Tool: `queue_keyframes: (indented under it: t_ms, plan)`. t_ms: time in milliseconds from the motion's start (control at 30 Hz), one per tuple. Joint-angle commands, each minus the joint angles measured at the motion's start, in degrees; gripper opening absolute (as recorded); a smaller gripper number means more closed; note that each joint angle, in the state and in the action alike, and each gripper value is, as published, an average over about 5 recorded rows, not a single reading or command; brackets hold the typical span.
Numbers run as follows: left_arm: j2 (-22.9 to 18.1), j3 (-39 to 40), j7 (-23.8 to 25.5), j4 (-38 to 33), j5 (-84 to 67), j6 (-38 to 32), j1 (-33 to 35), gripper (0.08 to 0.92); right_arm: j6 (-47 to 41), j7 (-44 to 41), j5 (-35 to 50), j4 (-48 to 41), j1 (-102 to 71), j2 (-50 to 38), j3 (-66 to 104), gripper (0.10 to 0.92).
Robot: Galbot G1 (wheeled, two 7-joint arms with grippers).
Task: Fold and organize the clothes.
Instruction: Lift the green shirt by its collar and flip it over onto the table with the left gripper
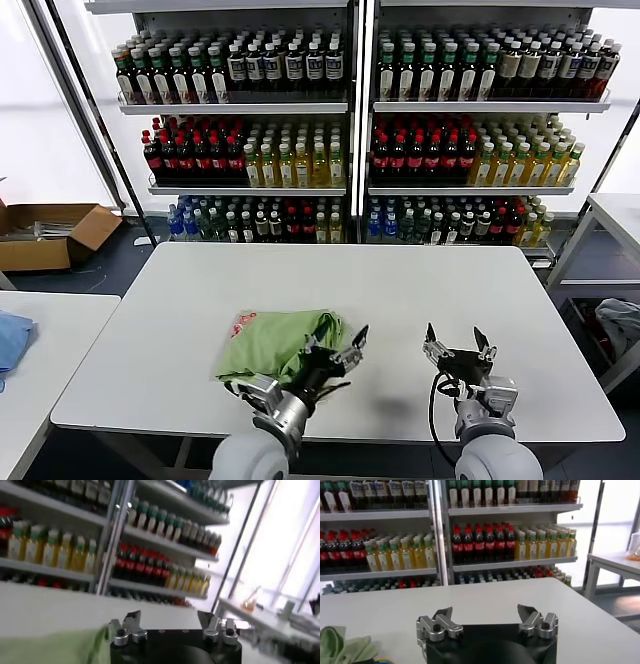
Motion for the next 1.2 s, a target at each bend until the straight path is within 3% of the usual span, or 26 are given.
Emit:
queue_keyframes:
  t_ms: [33, 233, 600, 1200]
  plan:
    - [8.21, -16.75, -3.05, 0.36, 1.22, -0.32, -3.13, 0.788, -0.30, 1.11, 0.24, -1.09, 2.90, -0.26, -2.30, 0.823]
    - [11.71, -21.48, -3.15, 10.39, 0.96, -1.50, -3.46, 0.822, -0.99, 1.64, 0.25, -0.93, 3.59, -0.73, -3.13, 0.823]
    - [11.13, -20.04, -1.32, 18.51, -0.65, -1.25, -4.26, 0.823, -1.78, 1.90, -0.33, 0.90, 2.75, -0.82, -3.79, 0.823]
    - [10.87, -18.46, 0.70, 21.50, -3.23, 1.74, -4.72, 0.823, -2.33, 2.32, -1.90, 2.92, 1.48, -0.55, -5.06, 0.823]
